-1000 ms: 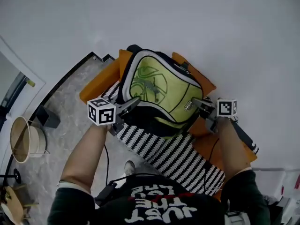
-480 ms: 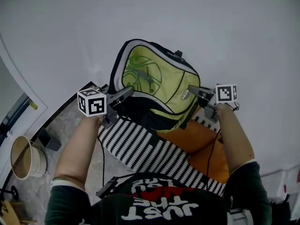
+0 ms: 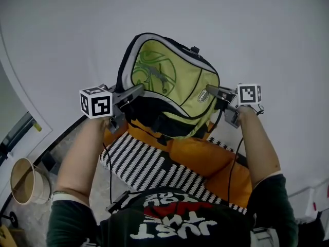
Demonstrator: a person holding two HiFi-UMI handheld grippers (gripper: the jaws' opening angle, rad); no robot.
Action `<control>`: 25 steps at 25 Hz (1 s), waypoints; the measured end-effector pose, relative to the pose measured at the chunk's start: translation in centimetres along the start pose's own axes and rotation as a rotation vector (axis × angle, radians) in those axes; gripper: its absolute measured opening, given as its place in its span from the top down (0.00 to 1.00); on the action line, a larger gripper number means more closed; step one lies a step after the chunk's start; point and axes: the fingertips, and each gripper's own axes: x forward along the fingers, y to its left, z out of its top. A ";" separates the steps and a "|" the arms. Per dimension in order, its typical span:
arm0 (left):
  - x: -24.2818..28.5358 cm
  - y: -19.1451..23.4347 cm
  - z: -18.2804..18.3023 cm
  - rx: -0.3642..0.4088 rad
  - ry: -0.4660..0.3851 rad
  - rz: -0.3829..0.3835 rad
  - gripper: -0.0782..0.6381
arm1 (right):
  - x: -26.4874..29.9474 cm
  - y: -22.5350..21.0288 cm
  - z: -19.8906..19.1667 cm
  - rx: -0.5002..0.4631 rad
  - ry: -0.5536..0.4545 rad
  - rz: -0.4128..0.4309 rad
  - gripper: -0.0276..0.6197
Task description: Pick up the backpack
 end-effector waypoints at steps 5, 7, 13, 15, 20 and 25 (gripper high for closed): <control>0.0 -0.1 -0.1 0.028 -0.007 -0.011 0.81 | 0.0 -0.1 -0.2 -0.022 -0.027 0.001 0.86; 0.0 0.0 -0.1 0.035 -0.010 -0.016 0.81 | 0.0 -0.1 -0.3 -0.028 -0.035 0.002 0.86; 0.0 -0.3 0.1 0.056 -0.019 -0.021 0.81 | -0.2 0.1 -0.1 -0.048 -0.052 0.005 0.86; 0.0 -0.2 0.2 0.054 -0.021 -0.021 0.81 | -0.2 0.1 0.0 -0.053 -0.051 0.004 0.86; -0.1 -0.5 0.3 0.052 -0.020 -0.018 0.81 | -0.4 0.3 0.0 -0.053 -0.051 0.006 0.86; -0.3 -1.1 0.8 0.060 -0.021 -0.012 0.81 | -0.8 0.8 0.2 -0.056 -0.053 0.004 0.86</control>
